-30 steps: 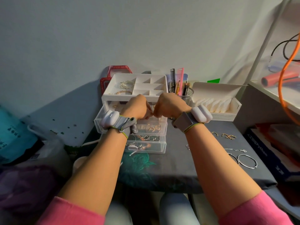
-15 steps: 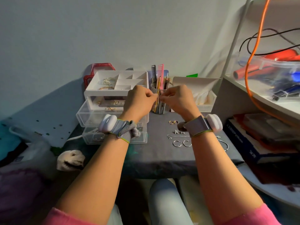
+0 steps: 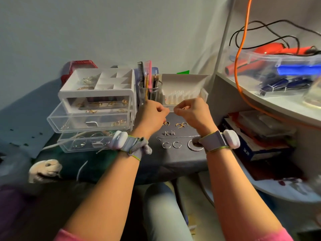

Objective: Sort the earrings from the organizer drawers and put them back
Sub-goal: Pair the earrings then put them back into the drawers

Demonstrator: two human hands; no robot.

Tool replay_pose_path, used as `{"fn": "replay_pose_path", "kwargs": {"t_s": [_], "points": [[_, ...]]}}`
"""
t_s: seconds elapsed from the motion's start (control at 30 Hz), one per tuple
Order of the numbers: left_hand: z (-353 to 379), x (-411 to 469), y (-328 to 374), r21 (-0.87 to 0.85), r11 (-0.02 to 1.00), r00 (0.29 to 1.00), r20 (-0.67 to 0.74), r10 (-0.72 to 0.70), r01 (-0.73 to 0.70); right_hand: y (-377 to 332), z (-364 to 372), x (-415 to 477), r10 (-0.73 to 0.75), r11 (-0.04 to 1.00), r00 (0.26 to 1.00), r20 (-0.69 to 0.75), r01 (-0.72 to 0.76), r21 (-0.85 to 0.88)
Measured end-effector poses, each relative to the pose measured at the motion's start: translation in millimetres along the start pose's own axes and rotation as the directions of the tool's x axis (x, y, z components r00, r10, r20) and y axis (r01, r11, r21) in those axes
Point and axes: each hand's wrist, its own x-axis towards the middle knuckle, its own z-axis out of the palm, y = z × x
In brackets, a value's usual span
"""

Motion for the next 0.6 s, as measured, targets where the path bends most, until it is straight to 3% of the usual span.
{"fn": "replay_pose_path", "kwargs": {"t_s": [0.3, 0.6], "points": [[30.6, 15.1, -28.9, 0.113, 0.985, 0.991, 0.024, -0.133, 0.130, 35.1, 16.3, 14.1, 0.117, 0.993, 0.992, 0.050, -0.117, 0.017], [56.4, 48.8, -57.3, 0.216, 0.954, 0.977, 0.016, -0.215, 0.206, 62.8, 45.2, 50.8, 0.197, 0.980, 0.964, 0.177, -0.188, -0.070]]}}
